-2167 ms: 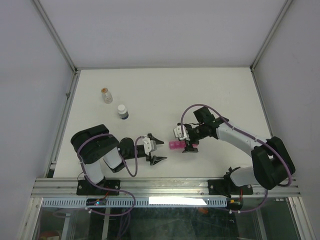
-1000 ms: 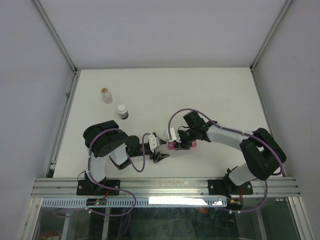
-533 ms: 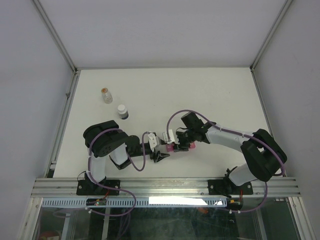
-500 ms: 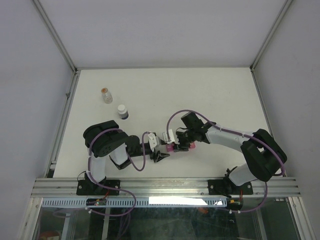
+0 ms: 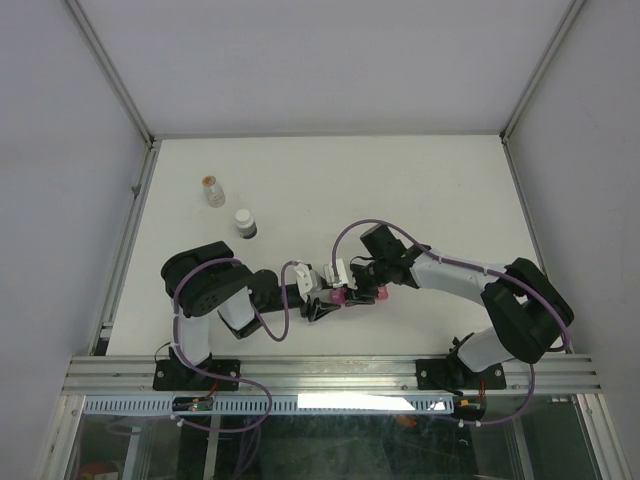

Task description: Sort the pills into containers

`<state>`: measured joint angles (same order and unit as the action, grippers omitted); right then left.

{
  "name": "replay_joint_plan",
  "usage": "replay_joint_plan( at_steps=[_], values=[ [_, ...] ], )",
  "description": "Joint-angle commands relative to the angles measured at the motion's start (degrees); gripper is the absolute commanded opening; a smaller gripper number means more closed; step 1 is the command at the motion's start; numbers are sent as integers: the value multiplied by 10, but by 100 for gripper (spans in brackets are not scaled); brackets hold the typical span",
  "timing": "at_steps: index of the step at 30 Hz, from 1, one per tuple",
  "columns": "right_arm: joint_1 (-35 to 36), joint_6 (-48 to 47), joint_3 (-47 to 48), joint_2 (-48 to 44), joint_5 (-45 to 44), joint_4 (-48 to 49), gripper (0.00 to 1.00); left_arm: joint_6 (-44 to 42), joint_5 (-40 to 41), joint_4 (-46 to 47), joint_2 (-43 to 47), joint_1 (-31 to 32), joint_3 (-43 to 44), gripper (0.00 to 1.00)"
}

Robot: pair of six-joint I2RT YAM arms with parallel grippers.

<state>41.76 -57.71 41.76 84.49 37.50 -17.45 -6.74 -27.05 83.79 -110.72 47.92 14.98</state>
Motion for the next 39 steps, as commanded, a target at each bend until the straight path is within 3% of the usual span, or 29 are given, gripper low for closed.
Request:
replay_joint_plan(
  at_steps=[1,9,15,18,23,29,35,39],
  values=[
    [3,14,8,-19,27,26,25,14,-14,160,28,-2,-1,56],
    [3,20,8,-28,31,29,23,5,-37,160,21,-2,-1,41],
    [0,17,16,-25,53,10,19,-13,-60,161,21,-4,-10,10],
    [-5,11,32,-13,73,-22,18,-27,-79,152,25,-8,-17,0],
    [-11,9,71,28,86,-84,18,-53,-98,61,59,-11,-12,0],
    [-13,45,84,45,59,-74,20,-70,-105,-39,96,-11,7,0],
    [-28,90,95,47,24,-60,45,-75,-101,-48,97,-11,6,0],
    [-39,104,84,23,4,-38,56,-75,-100,-46,98,-11,5,0]
  ],
)
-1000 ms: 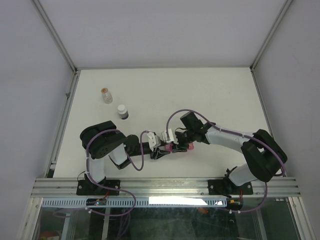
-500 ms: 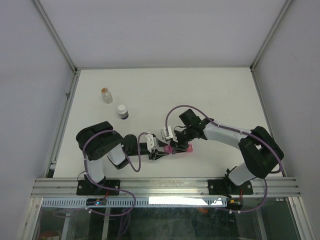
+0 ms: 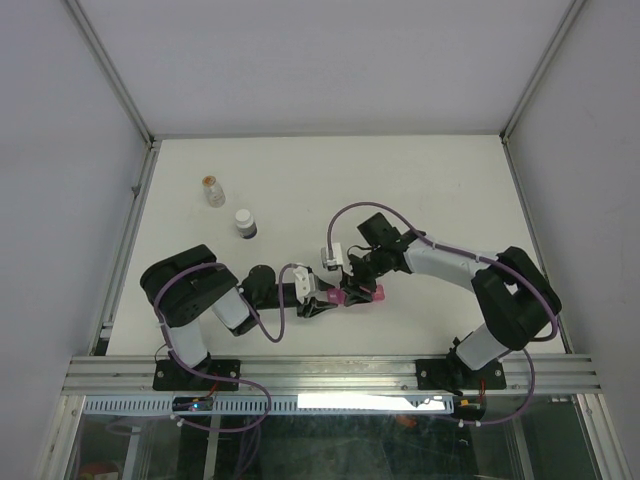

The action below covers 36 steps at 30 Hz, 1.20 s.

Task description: Sort the pills into containers

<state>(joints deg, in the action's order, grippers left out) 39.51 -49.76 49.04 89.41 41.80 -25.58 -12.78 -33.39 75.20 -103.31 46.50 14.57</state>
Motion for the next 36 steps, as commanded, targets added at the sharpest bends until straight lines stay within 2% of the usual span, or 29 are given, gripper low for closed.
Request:
replay_joint_plan(
  at_steps=[1,4,14,19,25,29,33,36],
  values=[
    [-20,27,9,-33,-39,47,57,-14,-37,39,24,4,8,0],
    [-28,33,3,-47,-39,55,60,-14,-37,38,23,3,9,0],
    [-42,74,-1,-67,-49,84,59,-13,-39,40,21,4,10,0],
    [-43,110,7,-56,-84,98,54,-13,-36,38,19,3,11,0],
    [-35,128,15,-18,-116,98,40,-13,-33,42,12,4,12,0],
    [-17,128,28,11,-145,87,35,-13,-26,42,10,3,13,0],
    [-17,137,45,6,-146,69,36,-10,-20,44,2,1,13,0],
    [-37,135,55,-34,-111,52,49,1,-19,56,-10,-4,12,0]
  ],
)
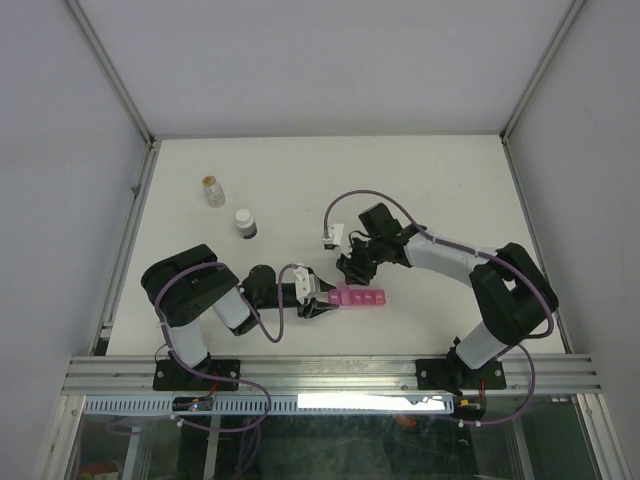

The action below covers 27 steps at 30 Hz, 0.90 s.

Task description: Sort the pills into containers

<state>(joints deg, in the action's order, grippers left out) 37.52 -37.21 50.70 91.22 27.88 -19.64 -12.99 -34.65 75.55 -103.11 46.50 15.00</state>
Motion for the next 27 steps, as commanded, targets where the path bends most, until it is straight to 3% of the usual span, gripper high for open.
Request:
replay_joint_plan(
  at_steps=[1,5,15,20,23,27],
  values=[
    [-23,4,37,-68,42,-11,55,8,-6,58,-16,-6,8,0],
    [-50,-9,33,-120,68,-27,66,26,-2,62,-28,-12,14,6],
    [-89,12,96,-155,137,-118,67,63,50,50,1,-12,0,67],
    [-92,66,113,-173,186,-134,67,86,94,-2,75,-13,-13,78],
    [-99,94,113,-189,200,-130,67,135,126,-85,166,-16,-5,78],
    [-152,125,98,-212,263,-107,68,224,227,-377,311,-46,100,79]
  ],
)
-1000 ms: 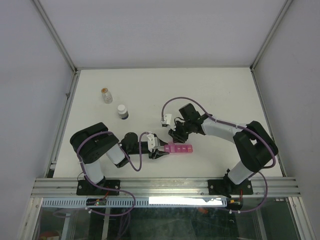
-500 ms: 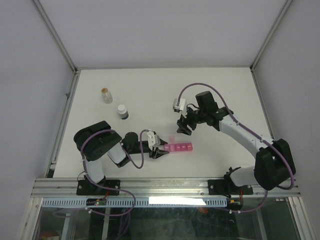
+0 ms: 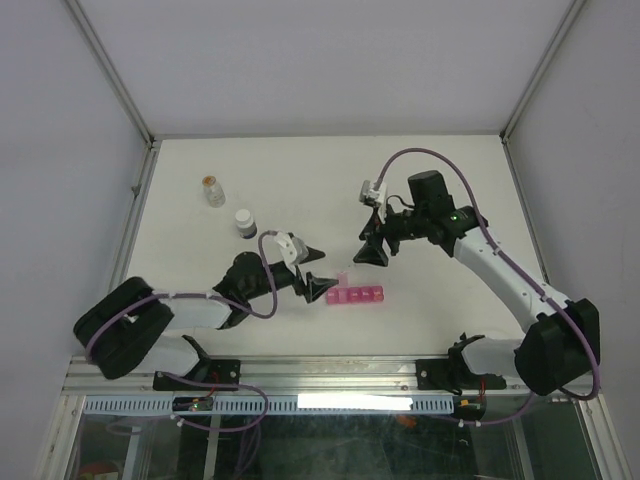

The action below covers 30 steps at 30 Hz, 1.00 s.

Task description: Sort the pills into containers

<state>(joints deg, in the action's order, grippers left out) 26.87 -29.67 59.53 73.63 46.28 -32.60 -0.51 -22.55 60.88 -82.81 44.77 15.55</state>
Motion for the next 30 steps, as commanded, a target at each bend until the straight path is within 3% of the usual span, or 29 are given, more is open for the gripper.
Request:
replay_joint_plan(
  at_steps=[1,8,15,23,30],
  values=[
    [-63,58,3,-43,89,27,68,114,121,-294,127,-43,118,79],
    [-95,67,-30,-74,113,41,69,224,106,-442,177,-219,217,86],
    [-95,69,-34,-78,102,41,69,206,183,-554,120,-322,334,85],
    [-95,72,-39,-79,97,46,69,196,250,-568,7,-380,408,83],
    [-94,77,-45,-83,99,52,69,172,292,-640,-131,-431,536,81]
  ],
)
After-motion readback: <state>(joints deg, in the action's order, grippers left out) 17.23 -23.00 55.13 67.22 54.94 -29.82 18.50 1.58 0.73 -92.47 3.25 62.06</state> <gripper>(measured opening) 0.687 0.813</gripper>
